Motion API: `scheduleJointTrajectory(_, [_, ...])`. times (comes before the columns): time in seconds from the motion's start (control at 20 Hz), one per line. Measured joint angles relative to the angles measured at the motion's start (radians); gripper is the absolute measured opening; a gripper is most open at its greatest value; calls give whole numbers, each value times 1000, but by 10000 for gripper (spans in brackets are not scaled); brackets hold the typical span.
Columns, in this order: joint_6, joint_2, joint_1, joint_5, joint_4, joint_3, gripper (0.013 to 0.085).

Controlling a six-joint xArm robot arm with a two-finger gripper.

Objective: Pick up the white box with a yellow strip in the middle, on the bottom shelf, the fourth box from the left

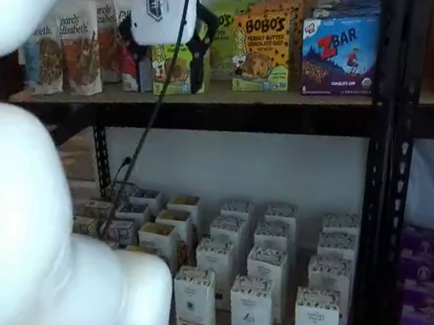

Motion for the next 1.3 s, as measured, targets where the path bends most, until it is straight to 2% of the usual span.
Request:
scheduleJointTrajectory(0.2, [11,23,21,38,-22,-20,850])
scheduleJointTrajectory(0.55, [29,13,47,-6,-42,16,850])
scheduleJointTrajectory(1.05, [87,-38,99,-194,-29,201,850])
scheduleJointTrajectory(1.3, [130,-59,143,-274,-39,290,850])
